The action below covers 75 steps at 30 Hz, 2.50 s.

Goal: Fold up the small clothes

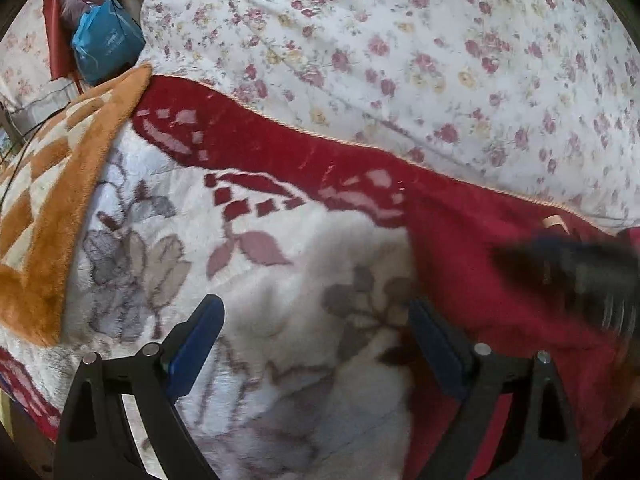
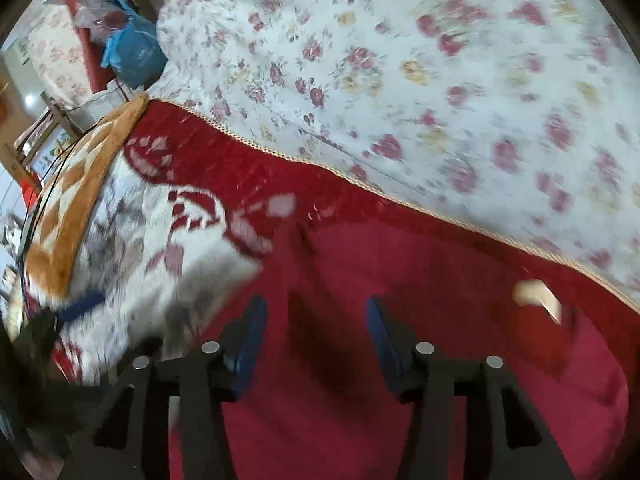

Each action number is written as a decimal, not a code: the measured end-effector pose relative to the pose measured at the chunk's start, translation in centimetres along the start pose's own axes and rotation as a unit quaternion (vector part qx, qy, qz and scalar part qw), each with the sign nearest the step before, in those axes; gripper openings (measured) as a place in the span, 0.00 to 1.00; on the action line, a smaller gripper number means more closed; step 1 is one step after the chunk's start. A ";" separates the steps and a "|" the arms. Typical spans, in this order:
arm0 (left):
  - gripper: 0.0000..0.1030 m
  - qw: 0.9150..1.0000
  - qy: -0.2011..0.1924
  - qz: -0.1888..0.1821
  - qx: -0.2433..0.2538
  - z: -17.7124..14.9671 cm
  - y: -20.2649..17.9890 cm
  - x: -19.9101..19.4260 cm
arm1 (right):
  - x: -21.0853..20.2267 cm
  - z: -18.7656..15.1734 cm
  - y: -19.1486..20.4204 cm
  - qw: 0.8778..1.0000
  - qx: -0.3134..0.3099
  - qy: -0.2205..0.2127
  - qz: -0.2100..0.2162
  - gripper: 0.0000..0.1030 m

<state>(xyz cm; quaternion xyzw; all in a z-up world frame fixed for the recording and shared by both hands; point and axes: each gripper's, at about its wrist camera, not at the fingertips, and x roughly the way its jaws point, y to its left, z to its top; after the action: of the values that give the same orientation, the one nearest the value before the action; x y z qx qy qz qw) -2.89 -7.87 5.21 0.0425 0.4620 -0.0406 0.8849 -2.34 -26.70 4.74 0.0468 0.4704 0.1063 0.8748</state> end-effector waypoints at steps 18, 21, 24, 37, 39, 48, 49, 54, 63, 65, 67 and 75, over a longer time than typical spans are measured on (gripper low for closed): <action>0.90 0.999 -0.025 -0.007 0.044 -0.5 -5.5 -1.4 | -8.2 -9.6 -16.0 0.969 0.170 -0.003 -0.181 0.68; 0.90 0.998 -0.025 -0.009 0.055 -0.5 -6.5 -1.2 | -9.9 -10.1 -16.4 0.968 0.155 -0.007 -0.196 0.68; 0.90 0.998 -0.024 -0.009 0.056 -0.5 -7.2 -0.8 | -11.1 -10.2 -17.1 0.964 0.163 -0.021 -0.211 0.68; 0.90 0.998 -0.017 -0.012 0.064 -0.7 -7.9 0.2 | -12.3 -9.9 -17.8 0.964 0.173 -0.050 -0.196 0.70; 0.90 0.998 -0.005 -0.011 0.067 -0.8 -8.0 0.9 | -10.1 -9.8 -18.1 0.966 0.167 -0.011 -0.196 0.71; 0.90 0.998 0.016 -0.028 0.050 -1.0 -7.4 1.1 | -16.2 -10.9 -20.5 0.961 0.218 -0.055 -0.163 0.81; 0.90 0.998 0.013 -0.031 0.047 -1.0 -7.3 0.7 | -17.3 -11.3 -21.4 0.956 0.230 -0.064 -0.171 0.83; 0.90 0.998 0.001 -0.040 0.041 -0.8 -7.2 -0.2 | -19.3 -13.2 -26.2 0.929 0.299 -0.067 -0.209 0.84; 0.90 0.998 0.012 -0.044 0.040 -0.9 -7.5 0.4 | -16.3 -9.7 -28.8 0.927 0.307 -0.078 -0.201 0.79; 0.90 0.998 0.011 -0.046 0.042 -0.9 -7.6 0.4 | -15.0 -8.2 -28.9 0.933 0.284 -0.071 -0.207 0.69; 0.90 0.998 0.011 -0.047 0.045 -0.8 -7.7 0.5 | -13.5 -7.1 -29.1 0.936 0.261 -0.055 -0.228 0.64; 0.90 0.997 0.014 -0.046 0.056 -0.8 -8.2 1.1 | -8.7 -5.0 -33.0 0.929 0.255 0.006 -0.269 0.31</action>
<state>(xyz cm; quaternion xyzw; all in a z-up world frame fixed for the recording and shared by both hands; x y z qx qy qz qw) -3.85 -15.99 3.55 0.0712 0.4730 -0.1068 0.8717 -6.51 -60.90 3.02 0.1392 0.4823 -0.2558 0.8262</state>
